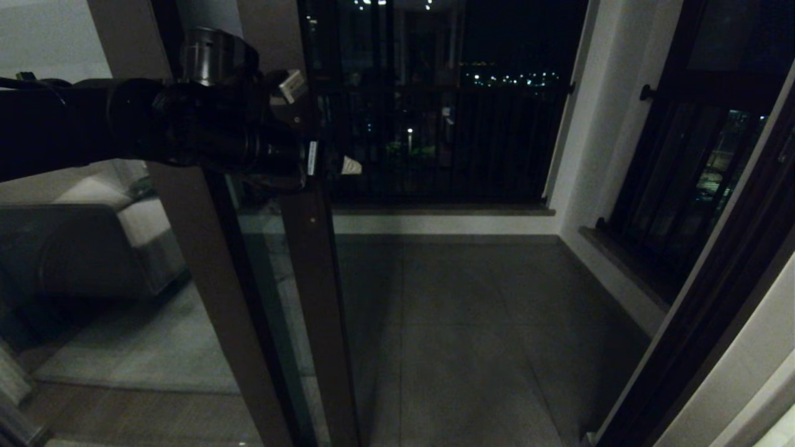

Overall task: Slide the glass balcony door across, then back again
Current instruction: Close the slid door

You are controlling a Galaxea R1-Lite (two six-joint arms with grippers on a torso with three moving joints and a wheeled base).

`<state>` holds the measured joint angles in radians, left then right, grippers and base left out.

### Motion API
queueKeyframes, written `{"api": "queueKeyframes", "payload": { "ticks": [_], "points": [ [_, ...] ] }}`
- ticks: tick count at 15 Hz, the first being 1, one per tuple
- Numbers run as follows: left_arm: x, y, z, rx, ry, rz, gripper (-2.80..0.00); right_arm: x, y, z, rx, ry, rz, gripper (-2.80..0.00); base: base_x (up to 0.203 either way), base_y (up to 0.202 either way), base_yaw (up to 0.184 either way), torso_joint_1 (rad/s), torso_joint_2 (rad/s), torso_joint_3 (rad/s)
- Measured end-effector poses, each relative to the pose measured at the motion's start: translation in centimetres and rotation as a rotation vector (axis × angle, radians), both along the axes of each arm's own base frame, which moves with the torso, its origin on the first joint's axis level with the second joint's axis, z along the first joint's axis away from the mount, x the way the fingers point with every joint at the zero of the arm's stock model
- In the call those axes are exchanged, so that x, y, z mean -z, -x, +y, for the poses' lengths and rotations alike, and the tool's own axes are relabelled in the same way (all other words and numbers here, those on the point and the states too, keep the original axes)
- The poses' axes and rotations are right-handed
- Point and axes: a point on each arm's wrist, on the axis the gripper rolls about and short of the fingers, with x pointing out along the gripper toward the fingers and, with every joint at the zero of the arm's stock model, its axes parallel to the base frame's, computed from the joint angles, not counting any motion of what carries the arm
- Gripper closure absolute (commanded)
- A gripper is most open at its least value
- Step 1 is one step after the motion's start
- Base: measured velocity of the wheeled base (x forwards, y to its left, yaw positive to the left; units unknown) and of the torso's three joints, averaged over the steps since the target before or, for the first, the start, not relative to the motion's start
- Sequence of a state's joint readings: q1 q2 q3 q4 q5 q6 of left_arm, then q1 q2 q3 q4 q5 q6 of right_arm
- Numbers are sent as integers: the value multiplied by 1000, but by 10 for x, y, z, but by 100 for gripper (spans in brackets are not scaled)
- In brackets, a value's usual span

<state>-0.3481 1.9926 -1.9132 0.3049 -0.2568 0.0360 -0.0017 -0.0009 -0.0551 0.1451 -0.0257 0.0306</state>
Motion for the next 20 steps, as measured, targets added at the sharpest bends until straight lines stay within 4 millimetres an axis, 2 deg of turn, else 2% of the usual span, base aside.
{"api": "queueKeyframes", "payload": {
  "ticks": [20],
  "points": [
    [7, -5, -32, 44, 5, -35, -280, 0, 0, 0, 0, 0, 0, 0, 0, 0, 0, 0, 0, 0]
  ]
}}
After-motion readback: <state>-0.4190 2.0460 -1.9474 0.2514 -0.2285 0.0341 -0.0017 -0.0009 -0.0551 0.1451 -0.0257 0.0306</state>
